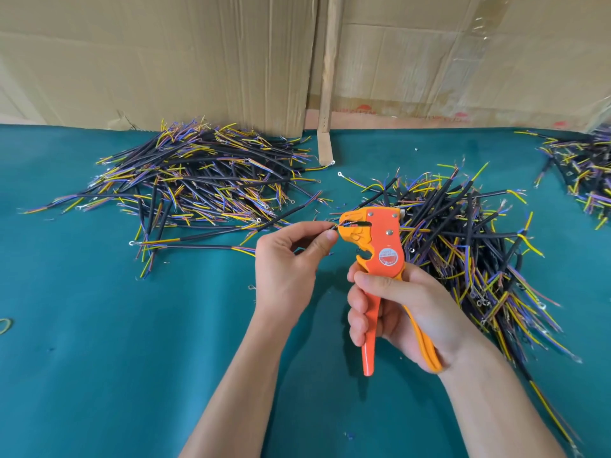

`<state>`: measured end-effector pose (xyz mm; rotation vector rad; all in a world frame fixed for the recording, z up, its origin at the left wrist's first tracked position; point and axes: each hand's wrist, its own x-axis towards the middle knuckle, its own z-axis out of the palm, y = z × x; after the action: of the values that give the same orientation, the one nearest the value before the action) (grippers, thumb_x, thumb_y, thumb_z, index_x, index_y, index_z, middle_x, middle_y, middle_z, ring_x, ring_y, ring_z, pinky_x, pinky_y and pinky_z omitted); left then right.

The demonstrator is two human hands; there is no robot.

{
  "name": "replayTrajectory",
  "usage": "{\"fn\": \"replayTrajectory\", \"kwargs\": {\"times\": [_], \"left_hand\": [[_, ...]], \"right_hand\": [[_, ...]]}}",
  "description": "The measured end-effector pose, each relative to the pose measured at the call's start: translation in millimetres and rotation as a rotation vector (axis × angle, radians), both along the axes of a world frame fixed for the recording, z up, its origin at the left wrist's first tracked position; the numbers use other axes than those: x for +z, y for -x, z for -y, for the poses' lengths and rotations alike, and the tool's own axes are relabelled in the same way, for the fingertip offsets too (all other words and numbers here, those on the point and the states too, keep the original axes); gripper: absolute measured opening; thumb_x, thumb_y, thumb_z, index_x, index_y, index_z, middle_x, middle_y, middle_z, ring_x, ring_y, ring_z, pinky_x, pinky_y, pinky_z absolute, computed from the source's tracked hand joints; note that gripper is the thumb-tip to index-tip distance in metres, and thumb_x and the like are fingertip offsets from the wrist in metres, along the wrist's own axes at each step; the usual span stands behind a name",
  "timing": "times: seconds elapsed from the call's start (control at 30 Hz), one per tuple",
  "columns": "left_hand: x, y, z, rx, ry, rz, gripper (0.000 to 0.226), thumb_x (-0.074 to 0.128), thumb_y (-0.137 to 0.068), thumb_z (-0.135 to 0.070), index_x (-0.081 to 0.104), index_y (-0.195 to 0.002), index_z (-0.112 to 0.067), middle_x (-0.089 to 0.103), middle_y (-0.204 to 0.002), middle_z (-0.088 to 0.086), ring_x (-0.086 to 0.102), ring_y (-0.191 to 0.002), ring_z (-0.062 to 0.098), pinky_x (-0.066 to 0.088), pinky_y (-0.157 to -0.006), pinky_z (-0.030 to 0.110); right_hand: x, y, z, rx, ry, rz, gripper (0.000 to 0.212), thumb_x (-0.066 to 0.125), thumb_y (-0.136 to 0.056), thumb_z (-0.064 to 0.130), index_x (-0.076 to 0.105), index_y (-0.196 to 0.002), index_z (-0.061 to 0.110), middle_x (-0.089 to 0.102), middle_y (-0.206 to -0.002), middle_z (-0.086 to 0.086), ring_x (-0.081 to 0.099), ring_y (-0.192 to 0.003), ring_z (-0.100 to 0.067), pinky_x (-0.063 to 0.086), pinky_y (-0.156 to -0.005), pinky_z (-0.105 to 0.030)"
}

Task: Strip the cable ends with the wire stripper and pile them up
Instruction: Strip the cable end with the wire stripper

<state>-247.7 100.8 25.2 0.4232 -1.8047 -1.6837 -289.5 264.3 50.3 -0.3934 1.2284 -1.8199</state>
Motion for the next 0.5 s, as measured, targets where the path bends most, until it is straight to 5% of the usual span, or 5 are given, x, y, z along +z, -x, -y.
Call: {"fn": "replayTrajectory", "kwargs": {"times": [0.33,0.5], "left_hand": [[4.1,-1.3,-1.8,-0.024,0.023,-0.018,0.02,0.076,-0.088,-0.008,0.077,-0.086,-0.028,0.071,-0.069,-0.012,0.058,-0.06,0.0,0.043,-0.058,0.011],[4.0,-1.3,-2.0,-0.021,0.048,-0.026,0.021,0.076,-0.088,-0.007,0.078,-0.086,-0.028,0.073,-0.073,-0.003,0.06,-0.065,0.005,0.051,-0.067,0.019]], "right_hand": [[-0.4,2.1,-2.9,0.043,0.041,0.018,0.039,0.093,-0.068,0.028,0.071,-0.093,0.008,0.06,-0.073,-0.016,0.059,-0.058,-0.032,0.055,-0.057,-0.042],[1.0,1.5,-2.6,0.023,0.029,0.023,0.021,0.082,-0.078,0.02,0.07,-0.091,0.009,0.058,-0.071,-0.015,0.058,-0.056,-0.031,0.054,-0.055,-0.041]]}}
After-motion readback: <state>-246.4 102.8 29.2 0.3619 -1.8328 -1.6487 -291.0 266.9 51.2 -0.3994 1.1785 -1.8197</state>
